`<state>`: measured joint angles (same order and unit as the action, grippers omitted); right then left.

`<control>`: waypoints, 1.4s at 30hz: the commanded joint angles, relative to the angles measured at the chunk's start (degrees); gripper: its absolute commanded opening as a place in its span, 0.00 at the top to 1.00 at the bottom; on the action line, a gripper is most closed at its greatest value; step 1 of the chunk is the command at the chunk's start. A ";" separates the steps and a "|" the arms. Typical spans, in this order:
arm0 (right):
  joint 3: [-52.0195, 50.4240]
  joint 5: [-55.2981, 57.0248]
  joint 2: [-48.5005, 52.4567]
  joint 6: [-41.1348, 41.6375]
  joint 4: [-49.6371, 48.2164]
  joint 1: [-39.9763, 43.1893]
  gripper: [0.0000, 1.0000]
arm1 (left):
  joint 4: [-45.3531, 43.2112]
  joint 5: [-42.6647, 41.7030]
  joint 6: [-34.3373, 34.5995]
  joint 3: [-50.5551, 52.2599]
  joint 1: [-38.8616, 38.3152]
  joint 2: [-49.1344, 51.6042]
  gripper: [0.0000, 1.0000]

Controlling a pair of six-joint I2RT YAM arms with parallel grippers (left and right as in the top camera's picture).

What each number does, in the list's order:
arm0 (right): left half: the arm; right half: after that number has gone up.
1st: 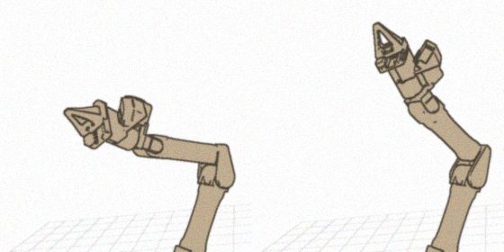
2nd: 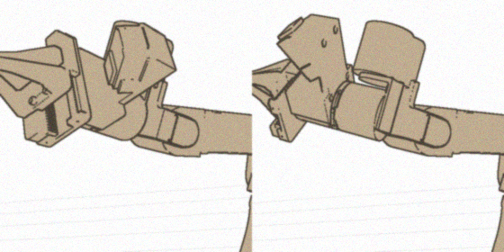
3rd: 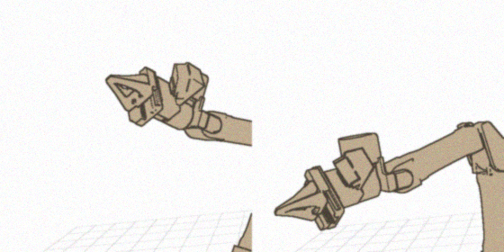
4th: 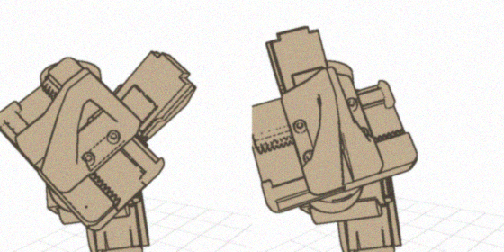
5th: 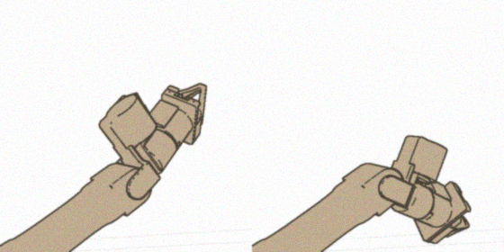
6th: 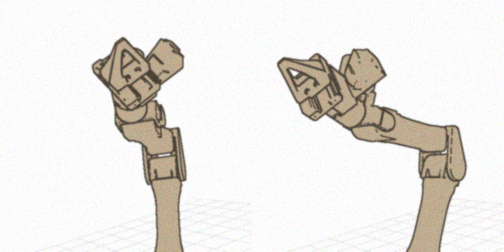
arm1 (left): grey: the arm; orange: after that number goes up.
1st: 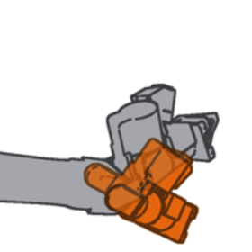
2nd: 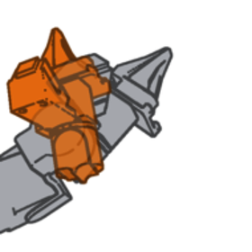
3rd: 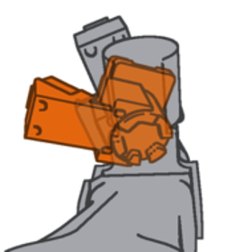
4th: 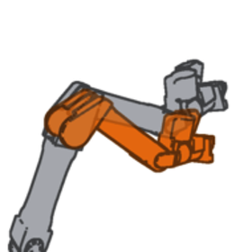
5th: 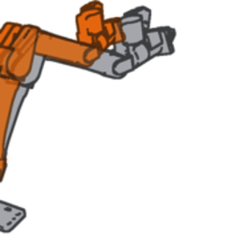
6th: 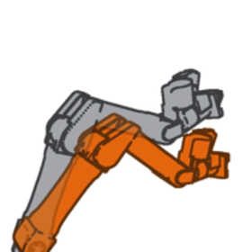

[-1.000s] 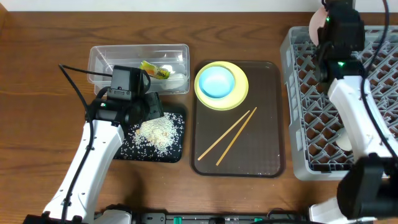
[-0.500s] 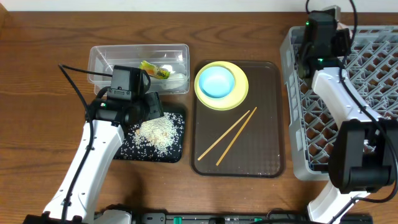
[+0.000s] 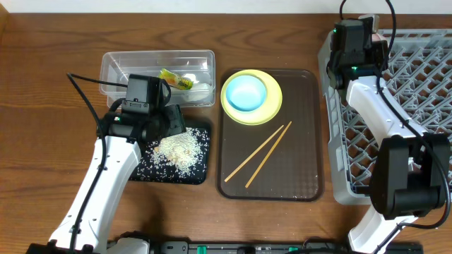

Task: Sort waste into correct bins and load items into the dishwasher rack
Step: 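Lift the pink bowl and set it into the dish rack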

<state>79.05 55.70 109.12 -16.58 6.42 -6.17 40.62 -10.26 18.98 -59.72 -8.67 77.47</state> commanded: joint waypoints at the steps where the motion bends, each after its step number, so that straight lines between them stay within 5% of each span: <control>1: 0.24 4.63 -0.15 -5.60 -3.98 0.39 0.99 | 0.33 0.66 -1.14 -0.24 0.24 -0.74 0.43; 7: 0.22 4.11 -0.13 -10.69 -6.03 1.46 0.99 | 0.28 0.66 -1.14 -0.24 0.24 -0.74 0.43; 42: -0.87 -2.58 -0.50 10.82 16.92 -4.24 0.98 | 0.50 0.46 -1.14 -0.24 0.24 -0.74 0.43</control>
<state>78.63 54.68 109.30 -7.68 21.85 -9.19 40.93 -10.28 18.98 -59.72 -8.67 77.47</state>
